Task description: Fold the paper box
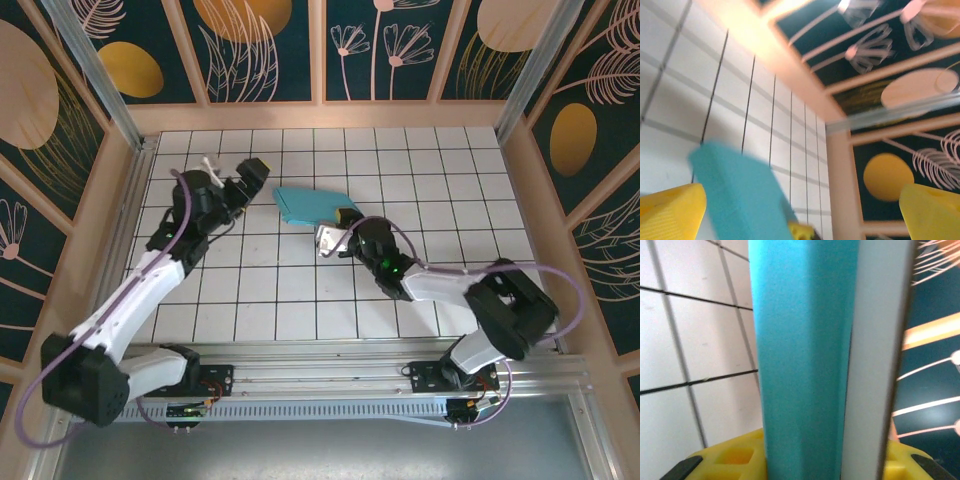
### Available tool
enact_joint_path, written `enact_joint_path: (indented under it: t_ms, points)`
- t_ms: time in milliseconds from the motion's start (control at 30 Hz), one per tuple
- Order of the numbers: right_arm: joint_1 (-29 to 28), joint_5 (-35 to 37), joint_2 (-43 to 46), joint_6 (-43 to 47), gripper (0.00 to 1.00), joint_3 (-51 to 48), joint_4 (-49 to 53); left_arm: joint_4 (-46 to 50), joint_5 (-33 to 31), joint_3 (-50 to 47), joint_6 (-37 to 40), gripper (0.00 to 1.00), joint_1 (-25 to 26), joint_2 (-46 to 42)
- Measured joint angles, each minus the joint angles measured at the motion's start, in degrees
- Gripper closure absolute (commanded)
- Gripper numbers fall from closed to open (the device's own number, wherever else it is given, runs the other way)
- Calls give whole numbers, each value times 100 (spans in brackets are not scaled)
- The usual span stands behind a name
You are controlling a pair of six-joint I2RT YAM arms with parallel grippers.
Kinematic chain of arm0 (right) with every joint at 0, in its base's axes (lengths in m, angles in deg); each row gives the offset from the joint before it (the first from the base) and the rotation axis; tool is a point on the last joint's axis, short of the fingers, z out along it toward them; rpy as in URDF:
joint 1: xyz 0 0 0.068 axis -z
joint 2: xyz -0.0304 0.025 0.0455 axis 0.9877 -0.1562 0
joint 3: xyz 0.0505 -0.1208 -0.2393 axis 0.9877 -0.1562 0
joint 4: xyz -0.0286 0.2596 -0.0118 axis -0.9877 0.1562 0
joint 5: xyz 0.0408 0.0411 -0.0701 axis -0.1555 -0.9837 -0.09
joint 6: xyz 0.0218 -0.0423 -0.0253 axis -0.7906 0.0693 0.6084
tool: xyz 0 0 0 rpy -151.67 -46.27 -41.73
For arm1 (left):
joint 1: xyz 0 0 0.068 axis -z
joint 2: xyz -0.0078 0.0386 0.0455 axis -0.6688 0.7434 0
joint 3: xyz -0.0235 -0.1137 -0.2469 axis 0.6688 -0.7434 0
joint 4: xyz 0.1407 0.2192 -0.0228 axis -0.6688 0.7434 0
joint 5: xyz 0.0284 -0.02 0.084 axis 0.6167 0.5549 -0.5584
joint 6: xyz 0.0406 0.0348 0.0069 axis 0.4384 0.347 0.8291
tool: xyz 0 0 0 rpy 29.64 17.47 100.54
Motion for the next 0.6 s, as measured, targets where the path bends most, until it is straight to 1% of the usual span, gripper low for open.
enact_joint_path:
  t_ms: [67,100,167,300,433,600]
  points:
    - [0,-267,286,-160,77,560,1423,269,-549,96,647,1,0,-457]
    - [-2,-420,358,-210,75,964,2194,385,-826,96,981,1,0,-706]
    - [-20,-608,380,-286,72,1665,3379,538,-1276,26,1589,1,0,-1106]
    - [-105,-809,254,-461,68,2846,5447,719,-1792,-330,2487,1,0,-1589]
    - [-146,-1040,-341,-595,68,3738,6769,935,-1980,-555,2883,1,0,-1558]
    - [-138,-1178,-1244,-715,68,4225,7617,1064,-1950,-807,2964,1,0,-1473]
